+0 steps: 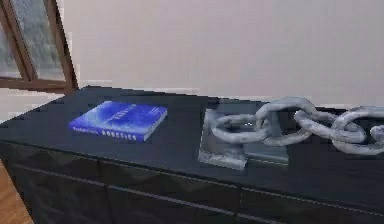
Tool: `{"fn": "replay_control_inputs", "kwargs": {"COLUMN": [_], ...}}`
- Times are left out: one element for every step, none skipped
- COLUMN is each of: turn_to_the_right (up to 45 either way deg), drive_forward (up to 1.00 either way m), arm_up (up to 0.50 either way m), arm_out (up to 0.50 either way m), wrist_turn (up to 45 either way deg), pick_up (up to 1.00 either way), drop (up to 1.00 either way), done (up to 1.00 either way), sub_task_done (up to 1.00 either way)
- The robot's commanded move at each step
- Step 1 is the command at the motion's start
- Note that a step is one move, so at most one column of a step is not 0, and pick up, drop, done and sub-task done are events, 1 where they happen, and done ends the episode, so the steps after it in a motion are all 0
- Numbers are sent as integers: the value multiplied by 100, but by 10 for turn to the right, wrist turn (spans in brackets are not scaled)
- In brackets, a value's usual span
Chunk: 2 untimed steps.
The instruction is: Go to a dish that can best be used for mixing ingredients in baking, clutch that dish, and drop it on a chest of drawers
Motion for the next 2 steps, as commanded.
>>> {"fn": "replay_control_inputs", "kwargs": {"turn_to_the_right": [-450, -450], "drive_forward": [0, 0], "arm_up": [0, 0], "arm_out": [0, 0], "wrist_turn": [0, 0], "pick_up": [0, 0], "drop": [0, 0], "done": [0, 0], "sub_task_done": [0, 0]}}
